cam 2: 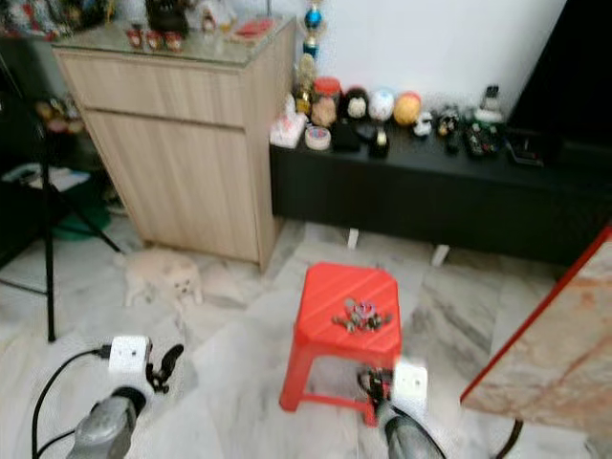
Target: Hang keys on a hook
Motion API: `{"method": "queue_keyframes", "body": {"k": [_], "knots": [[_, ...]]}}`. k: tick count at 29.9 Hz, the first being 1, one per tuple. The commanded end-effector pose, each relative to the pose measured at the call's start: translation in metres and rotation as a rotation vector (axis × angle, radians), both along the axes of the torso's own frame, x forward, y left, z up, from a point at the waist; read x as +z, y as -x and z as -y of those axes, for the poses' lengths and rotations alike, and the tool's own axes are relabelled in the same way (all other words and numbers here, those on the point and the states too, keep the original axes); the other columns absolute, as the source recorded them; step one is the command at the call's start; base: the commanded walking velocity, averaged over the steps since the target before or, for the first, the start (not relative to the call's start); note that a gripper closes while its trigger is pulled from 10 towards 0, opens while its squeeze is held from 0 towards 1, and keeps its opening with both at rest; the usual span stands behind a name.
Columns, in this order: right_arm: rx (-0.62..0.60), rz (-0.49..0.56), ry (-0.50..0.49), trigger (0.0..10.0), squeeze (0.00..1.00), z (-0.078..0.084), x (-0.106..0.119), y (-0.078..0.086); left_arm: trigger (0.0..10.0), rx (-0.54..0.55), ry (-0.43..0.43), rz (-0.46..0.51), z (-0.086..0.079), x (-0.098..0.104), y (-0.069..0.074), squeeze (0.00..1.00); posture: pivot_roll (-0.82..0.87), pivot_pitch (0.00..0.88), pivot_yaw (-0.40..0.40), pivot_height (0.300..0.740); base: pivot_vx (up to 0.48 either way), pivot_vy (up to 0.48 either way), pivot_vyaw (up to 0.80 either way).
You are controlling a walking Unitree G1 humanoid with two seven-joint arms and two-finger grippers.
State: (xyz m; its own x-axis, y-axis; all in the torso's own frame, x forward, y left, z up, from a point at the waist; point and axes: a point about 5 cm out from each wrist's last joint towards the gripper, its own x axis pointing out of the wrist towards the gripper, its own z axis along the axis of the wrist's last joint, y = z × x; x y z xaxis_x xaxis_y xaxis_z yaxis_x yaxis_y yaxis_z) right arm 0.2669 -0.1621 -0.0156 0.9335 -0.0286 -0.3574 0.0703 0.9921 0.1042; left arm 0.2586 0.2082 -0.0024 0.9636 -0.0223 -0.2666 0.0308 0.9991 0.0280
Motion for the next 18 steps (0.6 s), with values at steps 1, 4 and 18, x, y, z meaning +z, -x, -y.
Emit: {"method": "queue_keyframes", "body": {"k": [1,4,18], "knots": [[-0.011,-0.020,0.009,10.0,0.00,0.004,-0.007,0.009,10.0,-0.007,0.000,0.005,0.000,-0.001,0.003,0.00,0.08,0.000,-0.082,0.740,0.000,0.000,0.00],[0.032,0.054,0.041,10.0,0.00,-0.002,-0.002,0.013,10.0,-0.015,0.021,0.076,0.008,0.005,0.007,0.00,0.07,0.000,-0.086,0.740,0.000,0.000,0.00],[0.006,0.004,0.037,10.0,0.00,-0.009,-0.010,0.021,10.0,0.092,0.058,0.045,-0.014,0.005,0.013,0.00,0.07,0.000,-0.082,0.740,0.000,0.000,0.00]]}}
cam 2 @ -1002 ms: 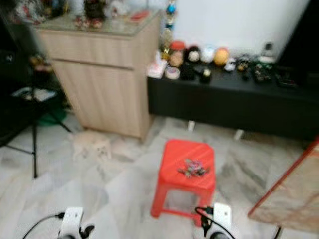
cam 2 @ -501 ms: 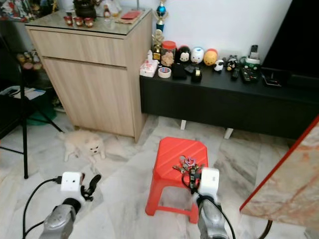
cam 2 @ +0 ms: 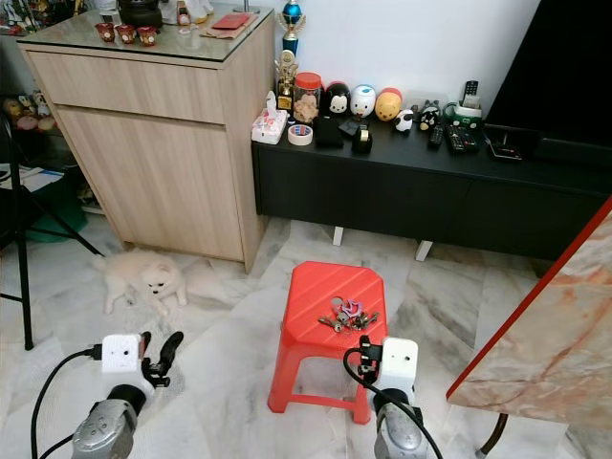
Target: Hang keys on a hook
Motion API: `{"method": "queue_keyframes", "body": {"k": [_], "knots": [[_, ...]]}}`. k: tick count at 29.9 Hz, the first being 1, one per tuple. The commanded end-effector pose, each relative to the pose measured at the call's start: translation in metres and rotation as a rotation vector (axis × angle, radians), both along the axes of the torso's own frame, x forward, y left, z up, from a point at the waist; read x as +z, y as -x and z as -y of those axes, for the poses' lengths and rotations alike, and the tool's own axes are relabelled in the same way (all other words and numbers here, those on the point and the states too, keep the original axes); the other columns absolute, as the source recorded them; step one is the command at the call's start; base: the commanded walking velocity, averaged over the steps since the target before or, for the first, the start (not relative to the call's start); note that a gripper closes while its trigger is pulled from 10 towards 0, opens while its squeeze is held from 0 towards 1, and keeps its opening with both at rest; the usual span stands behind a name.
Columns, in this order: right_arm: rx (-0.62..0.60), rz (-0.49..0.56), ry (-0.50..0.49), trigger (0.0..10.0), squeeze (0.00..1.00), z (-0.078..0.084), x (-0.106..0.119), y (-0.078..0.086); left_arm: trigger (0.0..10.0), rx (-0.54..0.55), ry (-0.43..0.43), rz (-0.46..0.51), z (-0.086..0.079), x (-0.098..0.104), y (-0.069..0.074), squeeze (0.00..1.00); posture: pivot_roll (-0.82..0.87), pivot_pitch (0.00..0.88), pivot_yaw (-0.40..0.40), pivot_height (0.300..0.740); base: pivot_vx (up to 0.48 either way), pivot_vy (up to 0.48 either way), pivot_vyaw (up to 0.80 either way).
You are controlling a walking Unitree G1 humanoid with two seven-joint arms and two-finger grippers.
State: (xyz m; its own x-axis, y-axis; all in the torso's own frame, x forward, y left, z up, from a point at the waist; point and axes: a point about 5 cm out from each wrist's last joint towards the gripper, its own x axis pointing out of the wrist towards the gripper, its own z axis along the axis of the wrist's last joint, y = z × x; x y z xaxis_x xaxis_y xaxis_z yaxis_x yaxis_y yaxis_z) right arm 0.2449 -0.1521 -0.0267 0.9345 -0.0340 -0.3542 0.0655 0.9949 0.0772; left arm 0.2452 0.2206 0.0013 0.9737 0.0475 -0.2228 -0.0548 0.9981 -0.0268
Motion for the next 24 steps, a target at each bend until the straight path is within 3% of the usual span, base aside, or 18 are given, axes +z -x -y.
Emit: {"method": "queue_keyframes", "body": {"k": [1,6,11,24], "knots": [[0.001,0.002,0.011,10.0,0.00,0.001,0.001,-0.001,10.0,0.010,0.008,0.003,-0.002,0.002,-0.001,0.00,0.07,0.000,-0.082,0.740,0.247,0.000,0.00],[0.004,-0.005,0.029,10.0,0.00,0.005,0.000,-0.001,10.0,0.010,0.016,0.006,-0.001,0.004,-0.004,0.00,0.07,0.000,-0.078,0.740,0.310,0.000,0.00],[0.010,-0.007,0.025,10.0,0.00,0.004,0.001,-0.003,10.0,-0.002,0.024,0.005,0.002,0.005,-0.009,0.00,0.07,0.000,-0.076,0.740,0.346,0.000,0.63],[0.012,-0.022,-0.011,10.0,0.00,-0.001,0.000,-0.004,10.0,-0.008,0.035,0.012,0.004,0.007,-0.015,0.00,0.07,0.000,-0.073,0.740,0.345,0.000,0.00]]}}
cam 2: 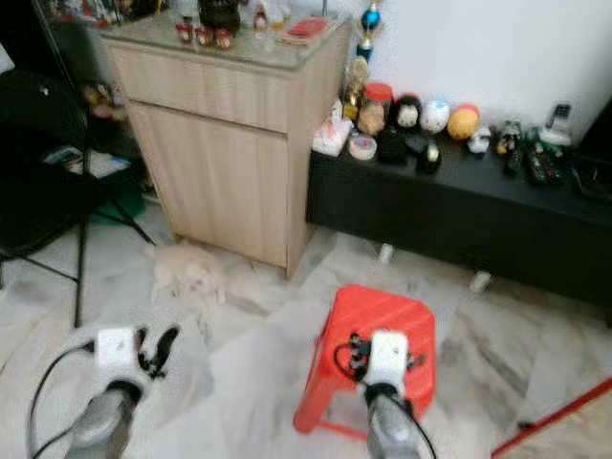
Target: Hang keys on a hook
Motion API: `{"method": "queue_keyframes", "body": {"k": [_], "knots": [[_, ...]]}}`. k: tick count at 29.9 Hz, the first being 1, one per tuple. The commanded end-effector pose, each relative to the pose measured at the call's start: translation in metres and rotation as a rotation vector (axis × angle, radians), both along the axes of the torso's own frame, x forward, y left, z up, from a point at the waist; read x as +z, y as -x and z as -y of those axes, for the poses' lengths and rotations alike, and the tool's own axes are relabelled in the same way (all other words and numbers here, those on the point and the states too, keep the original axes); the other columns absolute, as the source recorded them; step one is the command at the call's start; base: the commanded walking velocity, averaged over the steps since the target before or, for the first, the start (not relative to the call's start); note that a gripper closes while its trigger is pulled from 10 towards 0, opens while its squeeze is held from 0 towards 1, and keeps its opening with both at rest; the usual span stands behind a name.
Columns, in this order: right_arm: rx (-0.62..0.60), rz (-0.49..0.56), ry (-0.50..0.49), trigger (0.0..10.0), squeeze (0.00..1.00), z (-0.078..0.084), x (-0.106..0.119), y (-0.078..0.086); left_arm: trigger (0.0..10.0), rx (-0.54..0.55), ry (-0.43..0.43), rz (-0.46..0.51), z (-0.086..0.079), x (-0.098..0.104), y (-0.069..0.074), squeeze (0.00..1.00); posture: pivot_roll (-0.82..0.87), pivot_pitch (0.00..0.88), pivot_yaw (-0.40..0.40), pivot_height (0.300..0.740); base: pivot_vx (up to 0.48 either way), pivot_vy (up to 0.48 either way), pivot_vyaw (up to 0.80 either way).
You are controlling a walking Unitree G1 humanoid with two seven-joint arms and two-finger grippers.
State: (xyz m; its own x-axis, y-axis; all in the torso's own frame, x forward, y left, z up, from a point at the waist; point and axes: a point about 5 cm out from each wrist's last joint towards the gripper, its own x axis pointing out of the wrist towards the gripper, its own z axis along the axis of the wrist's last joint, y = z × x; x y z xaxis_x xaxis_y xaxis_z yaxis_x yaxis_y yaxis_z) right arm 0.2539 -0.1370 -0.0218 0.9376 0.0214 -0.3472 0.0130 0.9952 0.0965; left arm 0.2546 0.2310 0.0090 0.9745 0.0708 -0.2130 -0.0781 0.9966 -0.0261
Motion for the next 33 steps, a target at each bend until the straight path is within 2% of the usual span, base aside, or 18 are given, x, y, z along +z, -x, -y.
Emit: {"method": "queue_keyframes", "body": {"k": [1,13,25,33], "knots": [[-0.040,-0.031,0.008,10.0,0.00,0.0139,-0.0049,0.0048,10.0,-0.032,0.037,0.003,0.0147,-0.0004,-0.0054,0.00,0.07,0.000,-0.073,0.740,0.349,0.000,0.00],[-0.048,-0.027,0.001,10.0,0.00,0.0142,-0.0035,0.0032,10.0,-0.042,0.049,0.006,0.0184,-0.0002,-0.0089,0.00,0.08,0.000,-0.078,0.740,0.348,0.000,0.00],[-0.069,-0.005,-0.003,10.0,0.00,0.0127,-0.0010,0.0030,10.0,-0.050,0.063,0.007,0.0175,-0.0022,-0.0063,0.00,0.08,0.000,-0.076,0.740,0.000,0.000,0.00],[-0.134,0.040,0.014,10.0,0.00,0.0196,0.0021,0.0065,10.0,-0.056,0.060,-0.004,0.0164,-0.0060,-0.0013,0.00,0.08,0.004,-0.078,0.740,0.000,0.000,0.00]]}}
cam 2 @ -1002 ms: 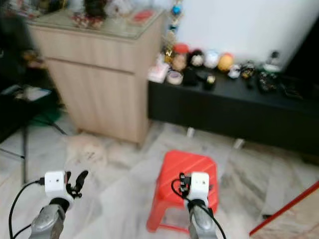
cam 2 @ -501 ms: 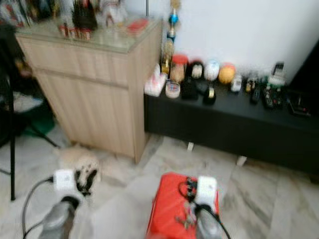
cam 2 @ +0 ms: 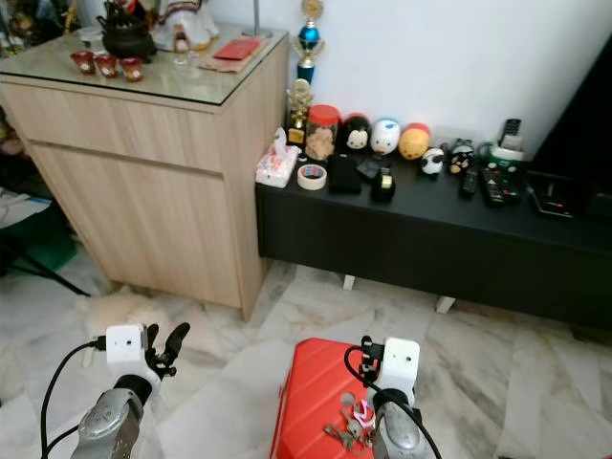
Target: Hang keys on a hook
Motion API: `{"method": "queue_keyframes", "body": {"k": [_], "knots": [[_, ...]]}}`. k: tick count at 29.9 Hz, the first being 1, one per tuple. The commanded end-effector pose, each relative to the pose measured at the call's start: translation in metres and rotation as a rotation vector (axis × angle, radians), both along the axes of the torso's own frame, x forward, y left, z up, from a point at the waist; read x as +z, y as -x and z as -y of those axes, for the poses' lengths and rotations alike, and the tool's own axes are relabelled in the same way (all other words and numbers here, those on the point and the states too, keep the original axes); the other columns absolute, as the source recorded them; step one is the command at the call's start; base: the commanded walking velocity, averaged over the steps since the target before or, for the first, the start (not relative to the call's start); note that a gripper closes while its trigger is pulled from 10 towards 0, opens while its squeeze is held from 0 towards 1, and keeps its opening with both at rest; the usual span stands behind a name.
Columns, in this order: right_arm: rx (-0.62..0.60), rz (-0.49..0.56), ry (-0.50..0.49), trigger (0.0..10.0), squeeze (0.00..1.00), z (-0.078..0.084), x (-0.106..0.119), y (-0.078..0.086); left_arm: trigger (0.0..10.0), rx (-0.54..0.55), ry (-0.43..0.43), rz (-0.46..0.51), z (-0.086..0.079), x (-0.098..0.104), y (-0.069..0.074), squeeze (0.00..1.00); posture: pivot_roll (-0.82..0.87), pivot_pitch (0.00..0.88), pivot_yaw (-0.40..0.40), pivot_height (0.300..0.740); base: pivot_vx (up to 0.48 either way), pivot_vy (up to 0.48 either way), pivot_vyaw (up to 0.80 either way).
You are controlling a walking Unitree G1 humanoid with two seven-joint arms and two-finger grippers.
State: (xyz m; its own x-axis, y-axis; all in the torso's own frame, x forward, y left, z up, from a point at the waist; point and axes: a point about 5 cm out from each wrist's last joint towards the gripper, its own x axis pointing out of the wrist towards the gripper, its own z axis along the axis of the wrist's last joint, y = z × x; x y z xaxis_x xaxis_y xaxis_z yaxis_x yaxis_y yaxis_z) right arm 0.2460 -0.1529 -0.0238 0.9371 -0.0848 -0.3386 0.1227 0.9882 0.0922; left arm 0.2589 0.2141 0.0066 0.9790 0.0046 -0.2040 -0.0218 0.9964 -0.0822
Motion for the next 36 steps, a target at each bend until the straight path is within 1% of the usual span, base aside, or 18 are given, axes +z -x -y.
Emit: {"method": "queue_keyframes", "body": {"k": [1,10,19,21,22,24,27,30,35,36], "knots": [[-0.026,0.031,0.013,10.0,0.00,0.0044,0.0040,-0.0011,10.0,-0.001,0.003,-0.016,-0.0003,-0.0038,0.0032,0.00,0.08,0.004,-0.078,0.740,0.000,0.000,0.00],[-0.062,0.026,0.042,10.0,0.00,0.0130,0.0029,0.0026,10.0,-0.015,0.004,-0.013,0.0034,-0.0039,0.0026,0.00,0.08,0.010,-0.079,0.740,0.000,0.000,0.00],[-0.061,0.020,0.055,10.0,0.00,0.0130,0.0034,0.0010,10.0,-0.019,0.005,-0.014,0.0059,-0.0046,0.0032,0.00,0.08,0.010,-0.084,0.740,0.000,0.000,0.00],[-0.053,0.012,0.059,10.0,0.00,0.0118,0.0030,0.0004,10.0,-0.018,0.003,-0.015,0.0060,-0.0048,0.0034,0.00,0.08,0.011,-0.085,0.727,0.000,0.000,0.00],[-0.053,0.012,0.059,10.0,0.00,0.0118,0.0030,0.0004,10.0,-0.018,0.003,-0.015,0.0060,-0.0048,0.0034,0.00,0.08,0.011,-0.085,0.727,0.000,0.000,0.00],[-0.042,0.001,0.063,10.0,0.00,0.0106,0.0019,0.0003,10.0,-0.017,0.003,-0.014,0.0061,-0.0047,0.0035,0.00,0.08,0.011,-0.085,0.707,0.000,0.000,0.00],[-0.040,-0.002,0.065,10.0,0.00,0.0106,0.0016,0.0002,10.0,-0.017,0.003,-0.014,0.0063,-0.0046,0.0033,0.00,0.08,0.012,-0.085,0.692,0.000,0.000,0.00],[-0.039,-0.002,0.065,10.0,0.00,0.0103,0.0018,-0.0003,10.0,-0.017,0.003,-0.014,0.0062,-0.0046,0.0033,0.00,0.08,0.012,-0.085,0.677,0.000,0.000,0.00],[-0.025,0.011,0.067,10.0,0.00,0.0084,0.0038,-0.0025,10.0,-0.017,0.003,-0.016,0.0065,-0.0048,0.0032,0.00,0.07,0.012,-0.084,0.637,0.000,0.000,0.00],[-0.025,0.016,0.066,10.0,0.00,0.0083,0.0042,-0.0026,10.0,-0.017,0.003,-0.016,0.0066,-0.0049,0.0031,0.00,0.07,0.012,-0.084,0.637,0.000,0.000,0.00]]}}
